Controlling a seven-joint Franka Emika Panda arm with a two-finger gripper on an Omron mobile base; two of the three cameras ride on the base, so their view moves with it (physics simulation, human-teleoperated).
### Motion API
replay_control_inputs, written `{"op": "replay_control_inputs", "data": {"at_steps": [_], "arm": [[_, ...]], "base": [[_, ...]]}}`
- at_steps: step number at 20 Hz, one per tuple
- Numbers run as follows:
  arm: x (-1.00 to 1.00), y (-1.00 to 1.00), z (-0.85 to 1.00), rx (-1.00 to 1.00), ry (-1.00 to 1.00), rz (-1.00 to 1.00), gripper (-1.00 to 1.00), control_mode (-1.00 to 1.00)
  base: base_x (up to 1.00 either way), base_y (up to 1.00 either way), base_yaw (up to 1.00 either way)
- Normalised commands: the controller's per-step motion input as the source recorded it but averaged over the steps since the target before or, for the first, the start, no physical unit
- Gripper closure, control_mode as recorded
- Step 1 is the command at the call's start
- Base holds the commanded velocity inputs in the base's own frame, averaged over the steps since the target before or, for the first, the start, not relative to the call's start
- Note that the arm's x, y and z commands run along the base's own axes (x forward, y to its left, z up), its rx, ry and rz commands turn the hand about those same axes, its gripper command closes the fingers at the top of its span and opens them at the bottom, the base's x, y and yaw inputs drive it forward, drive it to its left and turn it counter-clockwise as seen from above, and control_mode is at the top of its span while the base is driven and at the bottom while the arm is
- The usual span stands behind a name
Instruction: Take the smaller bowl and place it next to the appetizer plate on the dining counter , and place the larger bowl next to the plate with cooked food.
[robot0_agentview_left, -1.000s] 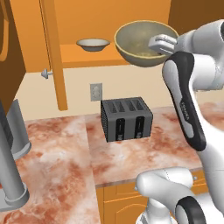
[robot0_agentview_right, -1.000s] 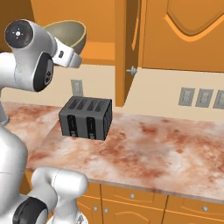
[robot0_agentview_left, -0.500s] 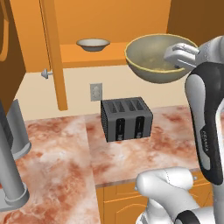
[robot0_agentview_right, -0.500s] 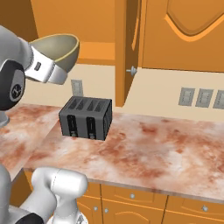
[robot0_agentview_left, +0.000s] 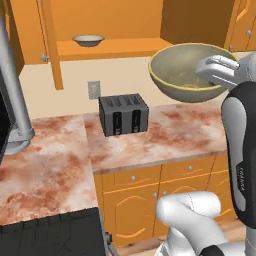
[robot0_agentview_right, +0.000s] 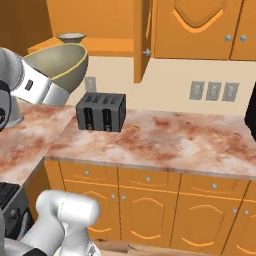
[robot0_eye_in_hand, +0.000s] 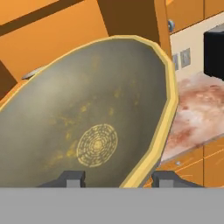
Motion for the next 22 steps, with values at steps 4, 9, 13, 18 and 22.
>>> {"op": "replay_control_inputs", "data": {"at_steps": [4,9,13,18,22], "arm": [[0.0,0.0,0.0,0.0,0.0,0.0,1.0,1.0],[0.0,0.0,0.0,0.0,0.0,0.0,1.0,1.0],[0.0,0.0,0.0,0.0,0.0,0.0,1.0,1.0],[0.0,0.0,0.0,0.0,0.0,0.0,1.0,1.0],[0.0,0.0,0.0,0.0,0.0,0.0,1.0,1.0]], "base": [[-0.58,-0.76,-0.36],[-0.13,-0.81,-0.55],[-0.02,-0.81,-0.58],[0.0,-0.75,-0.55],[0.0,-0.63,-0.54]]}}
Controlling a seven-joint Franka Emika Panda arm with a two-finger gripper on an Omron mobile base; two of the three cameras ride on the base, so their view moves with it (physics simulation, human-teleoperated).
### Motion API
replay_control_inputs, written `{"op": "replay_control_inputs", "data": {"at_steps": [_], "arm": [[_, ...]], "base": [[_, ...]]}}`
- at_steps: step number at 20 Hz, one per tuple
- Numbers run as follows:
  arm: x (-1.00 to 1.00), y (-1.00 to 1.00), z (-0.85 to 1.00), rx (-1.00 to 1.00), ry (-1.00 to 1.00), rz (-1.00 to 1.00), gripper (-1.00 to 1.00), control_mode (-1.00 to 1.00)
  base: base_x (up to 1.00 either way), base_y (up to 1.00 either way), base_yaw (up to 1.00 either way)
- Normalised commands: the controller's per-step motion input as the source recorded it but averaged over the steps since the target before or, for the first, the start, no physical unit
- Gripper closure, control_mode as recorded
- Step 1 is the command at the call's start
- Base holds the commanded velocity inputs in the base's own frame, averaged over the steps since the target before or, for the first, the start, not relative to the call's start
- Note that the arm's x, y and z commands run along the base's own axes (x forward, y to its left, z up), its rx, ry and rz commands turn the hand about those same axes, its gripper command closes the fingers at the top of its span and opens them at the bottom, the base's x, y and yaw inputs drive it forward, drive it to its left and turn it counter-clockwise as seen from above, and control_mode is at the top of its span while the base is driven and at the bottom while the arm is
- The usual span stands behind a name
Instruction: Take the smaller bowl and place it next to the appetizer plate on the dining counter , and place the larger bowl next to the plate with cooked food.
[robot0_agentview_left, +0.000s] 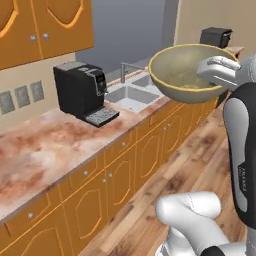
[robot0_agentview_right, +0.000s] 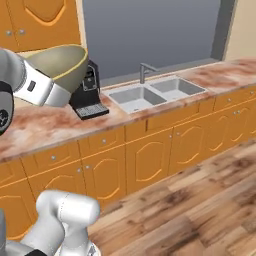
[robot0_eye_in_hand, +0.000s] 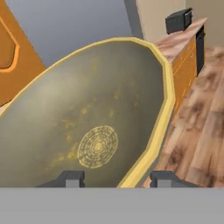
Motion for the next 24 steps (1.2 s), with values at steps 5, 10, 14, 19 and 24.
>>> {"op": "replay_control_inputs", "data": {"at_steps": [5,10,14,19,24], "arm": [[0.0,0.0,0.0,0.0,0.0,0.0,1.0,1.0],[0.0,0.0,0.0,0.0,0.0,0.0,1.0,1.0],[0.0,0.0,0.0,0.0,0.0,0.0,1.0,1.0],[0.0,0.0,0.0,0.0,0.0,0.0,1.0,1.0],[0.0,0.0,0.0,0.0,0.0,0.0,1.0,1.0]], "base": [[0.0,-0.63,-0.55],[0.0,-0.79,-0.53],[0.0,-0.77,-0.47],[0.0,-0.85,-0.41],[0.0,-0.93,-0.37]]}}
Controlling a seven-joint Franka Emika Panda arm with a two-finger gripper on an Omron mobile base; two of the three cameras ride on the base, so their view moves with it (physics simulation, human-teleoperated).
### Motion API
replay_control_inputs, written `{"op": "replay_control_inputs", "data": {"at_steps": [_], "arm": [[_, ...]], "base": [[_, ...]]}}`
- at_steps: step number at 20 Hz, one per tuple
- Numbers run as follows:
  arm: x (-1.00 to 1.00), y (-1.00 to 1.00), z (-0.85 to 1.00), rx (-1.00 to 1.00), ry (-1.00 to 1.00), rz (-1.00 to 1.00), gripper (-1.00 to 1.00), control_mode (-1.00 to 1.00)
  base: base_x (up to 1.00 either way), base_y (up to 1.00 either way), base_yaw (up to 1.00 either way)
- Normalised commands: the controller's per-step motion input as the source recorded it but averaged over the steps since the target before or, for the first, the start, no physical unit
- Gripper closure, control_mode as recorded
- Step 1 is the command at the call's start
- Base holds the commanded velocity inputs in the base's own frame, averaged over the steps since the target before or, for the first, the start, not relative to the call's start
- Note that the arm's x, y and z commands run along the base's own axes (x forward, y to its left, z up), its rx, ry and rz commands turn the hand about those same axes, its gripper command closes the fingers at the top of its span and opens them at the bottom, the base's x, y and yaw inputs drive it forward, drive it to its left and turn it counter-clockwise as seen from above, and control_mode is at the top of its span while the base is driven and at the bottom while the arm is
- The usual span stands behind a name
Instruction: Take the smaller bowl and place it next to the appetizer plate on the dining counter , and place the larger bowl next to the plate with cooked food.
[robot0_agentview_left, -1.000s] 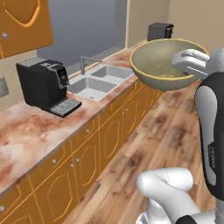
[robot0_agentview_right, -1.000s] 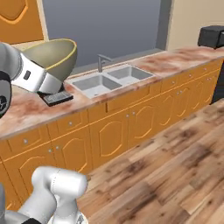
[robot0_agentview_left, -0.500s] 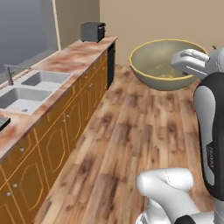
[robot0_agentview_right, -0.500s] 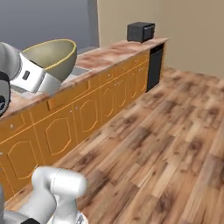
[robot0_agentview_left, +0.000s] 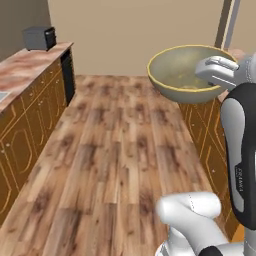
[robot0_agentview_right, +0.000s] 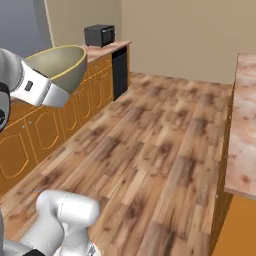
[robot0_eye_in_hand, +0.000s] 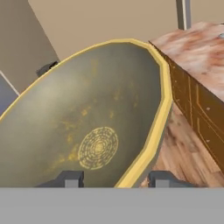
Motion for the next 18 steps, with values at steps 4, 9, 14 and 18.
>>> {"op": "replay_control_inputs", "data": {"at_steps": [4,9,14,18], "arm": [[0.0,0.0,0.0,0.0,0.0,0.0,1.0,1.0],[0.0,0.0,0.0,0.0,0.0,0.0,1.0,1.0],[0.0,0.0,0.0,0.0,0.0,0.0,1.0,1.0],[0.0,0.0,0.0,0.0,0.0,0.0,1.0,1.0]], "base": [[0.0,-0.99,-0.33],[0.0,-1.0,-0.26],[0.0,-1.0,-0.22],[0.05,-1.0,-0.2]]}}
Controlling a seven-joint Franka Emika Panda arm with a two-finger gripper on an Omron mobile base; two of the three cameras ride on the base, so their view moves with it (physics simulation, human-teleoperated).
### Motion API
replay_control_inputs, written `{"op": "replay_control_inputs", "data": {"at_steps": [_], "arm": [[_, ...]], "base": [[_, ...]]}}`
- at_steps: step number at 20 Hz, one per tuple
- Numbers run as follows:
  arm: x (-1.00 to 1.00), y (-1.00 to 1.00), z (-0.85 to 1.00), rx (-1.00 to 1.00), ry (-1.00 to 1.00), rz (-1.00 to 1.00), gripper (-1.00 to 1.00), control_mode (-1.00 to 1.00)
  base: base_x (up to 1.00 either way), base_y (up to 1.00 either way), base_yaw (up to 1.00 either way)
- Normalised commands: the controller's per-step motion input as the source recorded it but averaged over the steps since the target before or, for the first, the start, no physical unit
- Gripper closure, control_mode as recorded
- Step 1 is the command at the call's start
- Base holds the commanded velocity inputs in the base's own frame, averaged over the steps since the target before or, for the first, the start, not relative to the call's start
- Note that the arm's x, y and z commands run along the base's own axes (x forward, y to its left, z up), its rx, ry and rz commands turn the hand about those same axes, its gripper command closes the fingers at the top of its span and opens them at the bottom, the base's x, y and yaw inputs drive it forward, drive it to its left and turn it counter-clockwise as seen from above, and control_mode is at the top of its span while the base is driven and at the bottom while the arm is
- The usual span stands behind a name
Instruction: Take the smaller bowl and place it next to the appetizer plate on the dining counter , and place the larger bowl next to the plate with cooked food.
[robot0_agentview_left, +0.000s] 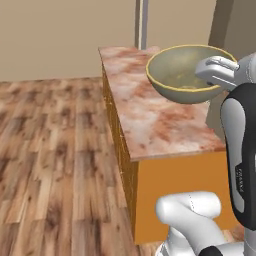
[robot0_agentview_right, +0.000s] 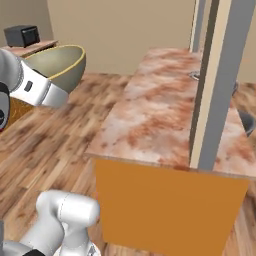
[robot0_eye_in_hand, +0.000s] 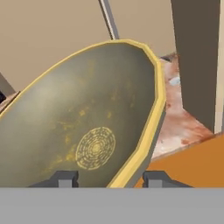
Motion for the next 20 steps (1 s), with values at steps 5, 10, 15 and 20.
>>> {"op": "replay_control_inputs", "data": {"at_steps": [5,10,15,20], "arm": [[0.0,0.0,0.0,0.0,0.0,0.0,1.0,1.0],[0.0,0.0,0.0,0.0,0.0,0.0,1.0,1.0],[0.0,0.0,0.0,0.0,0.0,0.0,1.0,1.0],[0.0,0.0,0.0,0.0,0.0,0.0,1.0,1.0]], "base": [[0.02,-1.0,-0.2],[0.01,-1.0,-0.17],[0.06,-1.0,-0.14],[0.31,-1.0,-0.12]]}}
